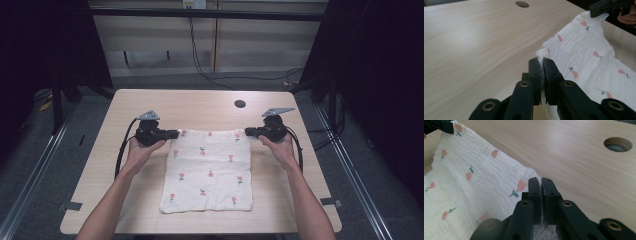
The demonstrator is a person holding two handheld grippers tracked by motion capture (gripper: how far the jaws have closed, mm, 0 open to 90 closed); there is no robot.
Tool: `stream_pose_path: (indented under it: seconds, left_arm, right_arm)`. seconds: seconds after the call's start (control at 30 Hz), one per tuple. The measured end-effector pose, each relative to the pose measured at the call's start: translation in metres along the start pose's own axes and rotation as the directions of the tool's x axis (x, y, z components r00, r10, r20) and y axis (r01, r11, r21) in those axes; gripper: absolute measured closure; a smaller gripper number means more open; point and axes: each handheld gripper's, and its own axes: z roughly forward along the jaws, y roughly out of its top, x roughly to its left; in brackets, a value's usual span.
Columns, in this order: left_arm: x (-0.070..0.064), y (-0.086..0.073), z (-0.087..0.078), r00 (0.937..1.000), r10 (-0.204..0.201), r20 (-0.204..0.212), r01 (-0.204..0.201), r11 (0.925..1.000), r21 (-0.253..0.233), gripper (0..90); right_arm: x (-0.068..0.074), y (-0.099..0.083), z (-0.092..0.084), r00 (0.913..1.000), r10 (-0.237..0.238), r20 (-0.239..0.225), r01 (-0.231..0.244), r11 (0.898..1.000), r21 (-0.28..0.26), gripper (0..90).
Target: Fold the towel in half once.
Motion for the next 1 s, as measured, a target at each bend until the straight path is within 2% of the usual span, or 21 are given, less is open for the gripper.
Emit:
stream_pose_path:
  seconds: [0.03,0.1,0.2,0.33,0.43,0.53,0.67,0.77,0.93,1.0]
  left_arm:
    - [0.000,0.002,-0.001,0.9999,0.003,-0.011,-0.003,1.0000,-0.002,85.8]
    - [0.000,0.003,-0.004,1.0000,-0.004,-0.005,0.004,0.9998,-0.020,85.8]
    - [-0.003,0.006,-0.010,0.9999,0.014,-0.007,-0.014,0.9997,-0.020,85.8]
    - [-0.013,0.015,-0.017,0.9987,0.050,-0.002,-0.050,0.9982,-0.033,85.8]
    - [-0.013,0.018,-0.020,0.9987,0.049,-0.013,-0.049,0.9981,-0.037,85.8]
    - [-0.013,0.014,-0.020,0.9993,0.034,-0.012,-0.035,0.9987,-0.037,85.9]
    - [-0.020,0.009,-0.019,0.9984,0.057,-0.003,-0.057,0.9979,-0.030,85.9]
    - [-0.021,0.006,-0.024,0.9989,0.046,0.006,-0.046,0.9981,-0.041,85.9]
    - [-0.027,0.003,-0.033,0.9973,0.073,-0.007,-0.073,0.9967,-0.033,85.9]
    - [-0.029,0.004,-0.035,0.9974,0.072,0.002,-0.072,0.9964,-0.045,85.8]
  right_arm:
    - [0.001,0.002,-0.001,1.0000,-0.003,-0.002,0.003,1.000,-0.004,86.8]
    - [0.002,0.008,-0.006,0.9999,-0.012,-0.001,0.012,1.000,-0.018,86.8]
    - [0.003,0.014,-0.012,0.9999,-0.007,-0.012,0.007,0.999,-0.044,86.8]
    - [0.011,0.023,-0.020,0.9993,-0.030,-0.022,0.029,0.997,-0.078,86.9]
    - [0.014,0.028,-0.024,0.9989,-0.042,-0.021,0.040,0.995,-0.090,86.9]
    - [0.015,0.026,-0.025,0.9990,-0.039,-0.023,0.037,0.995,-0.089,86.9]
    - [0.019,0.020,-0.025,0.9981,-0.049,-0.037,0.046,0.996,-0.082,86.9]
    - [0.023,0.017,-0.027,0.9976,-0.056,-0.040,0.052,0.995,-0.080,86.9]
    - [0.031,0.015,-0.037,0.9980,-0.053,-0.034,0.049,0.993,-0.108,86.7]
    - [0.033,0.014,-0.040,0.9978,-0.057,-0.034,0.053,0.993,-0.110,86.8]
